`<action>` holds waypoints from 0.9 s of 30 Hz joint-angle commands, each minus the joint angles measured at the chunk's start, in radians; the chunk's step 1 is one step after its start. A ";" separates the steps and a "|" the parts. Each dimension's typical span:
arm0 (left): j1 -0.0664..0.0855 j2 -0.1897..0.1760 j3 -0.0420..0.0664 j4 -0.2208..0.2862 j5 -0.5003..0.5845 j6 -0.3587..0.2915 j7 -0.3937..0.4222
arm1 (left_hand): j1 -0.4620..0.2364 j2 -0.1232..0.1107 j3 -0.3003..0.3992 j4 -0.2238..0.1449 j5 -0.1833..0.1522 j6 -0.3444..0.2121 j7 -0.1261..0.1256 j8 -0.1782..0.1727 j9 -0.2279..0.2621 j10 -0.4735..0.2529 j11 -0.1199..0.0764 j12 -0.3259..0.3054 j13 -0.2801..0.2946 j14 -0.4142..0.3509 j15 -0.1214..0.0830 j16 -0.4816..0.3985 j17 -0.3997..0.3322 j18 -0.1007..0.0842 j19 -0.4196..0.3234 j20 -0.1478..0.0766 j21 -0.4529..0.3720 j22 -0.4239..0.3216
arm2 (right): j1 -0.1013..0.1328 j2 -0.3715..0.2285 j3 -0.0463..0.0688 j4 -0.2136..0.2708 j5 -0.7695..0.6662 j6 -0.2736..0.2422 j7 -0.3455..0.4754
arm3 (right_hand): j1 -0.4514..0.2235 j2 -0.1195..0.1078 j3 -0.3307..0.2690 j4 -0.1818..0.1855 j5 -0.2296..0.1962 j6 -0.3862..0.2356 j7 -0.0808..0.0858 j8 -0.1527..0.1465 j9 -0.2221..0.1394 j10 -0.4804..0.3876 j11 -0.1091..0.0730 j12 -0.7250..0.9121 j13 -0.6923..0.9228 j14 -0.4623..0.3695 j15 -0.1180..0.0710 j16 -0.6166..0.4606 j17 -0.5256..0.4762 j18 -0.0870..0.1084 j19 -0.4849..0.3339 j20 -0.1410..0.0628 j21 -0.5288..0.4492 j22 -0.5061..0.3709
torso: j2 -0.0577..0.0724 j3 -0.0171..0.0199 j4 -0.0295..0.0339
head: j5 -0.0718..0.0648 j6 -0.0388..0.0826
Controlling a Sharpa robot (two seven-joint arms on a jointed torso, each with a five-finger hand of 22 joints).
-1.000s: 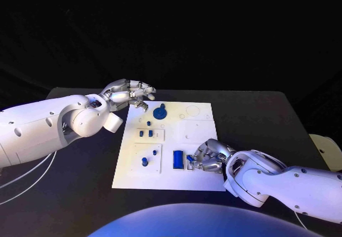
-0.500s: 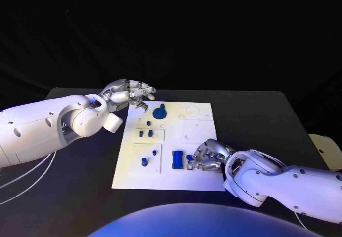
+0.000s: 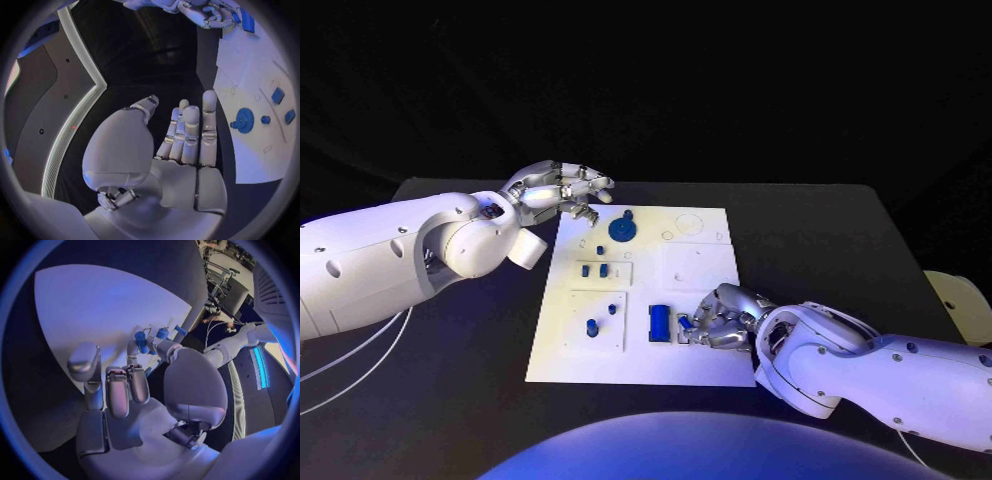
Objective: Assemble the parts on the task board
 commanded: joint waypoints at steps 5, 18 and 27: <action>0.000 0.001 0.000 0.003 0.001 0.011 0.005 | 0.010 -0.001 -0.004 0.004 0.001 -0.013 0.001 0.004 -0.002 -0.006 -0.001 0.007 0.001 -0.005 -0.002 -0.005 0.001 0.019 -0.006 0.002 -0.001 -0.001 | -0.001 0.003 0.000 0.001 -0.025 0.027 -0.018 | -0.014 -0.002 -0.005 0.007 -0.010 0.008 0.001 -0.002 -0.002 0.010 -0.007 0.004 0.138 0.104 -0.010 0.004 0.263 0.001 0.001 -0.005 -0.006 0.083 | 0.000 0.0004 -0.0003 | -0.001 0.000; 0.000 0.002 0.000 0.000 0.001 0.013 0.002 | 0.010 -0.001 -0.004 0.004 0.001 -0.013 0.001 0.004 -0.002 -0.006 -0.001 0.007 0.001 -0.005 -0.002 -0.005 0.001 0.019 -0.006 0.002 -0.001 -0.001 | -0.001 0.003 0.000 0.001 -0.015 0.010 0.007 | -0.077 -0.006 -0.054 0.064 -0.042 0.018 0.003 -0.013 -0.008 0.012 -0.005 0.006 0.139 0.104 -0.009 0.004 0.263 0.001 0.003 -0.005 -0.010 0.083 | 0.000 -0.0005 -0.0005 | -0.003 0.000; 0.000 -0.001 0.000 0.001 0.001 0.014 0.000 | 0.011 0.000 -0.005 0.006 0.001 -0.014 0.001 0.005 -0.003 -0.006 0.000 0.007 0.001 -0.006 -0.002 -0.006 -0.001 0.019 -0.006 0.002 -0.001 -0.001 | -0.001 0.001 0.000 -0.001 -0.012 0.010 0.014 | -0.087 -0.007 -0.074 0.079 -0.055 0.021 0.003 -0.016 -0.009 0.012 -0.005 0.006 0.139 0.104 -0.009 0.004 0.263 0.001 0.003 -0.004 -0.013 0.082 | 0.000 -0.0003 -0.0001 | -0.006 0.000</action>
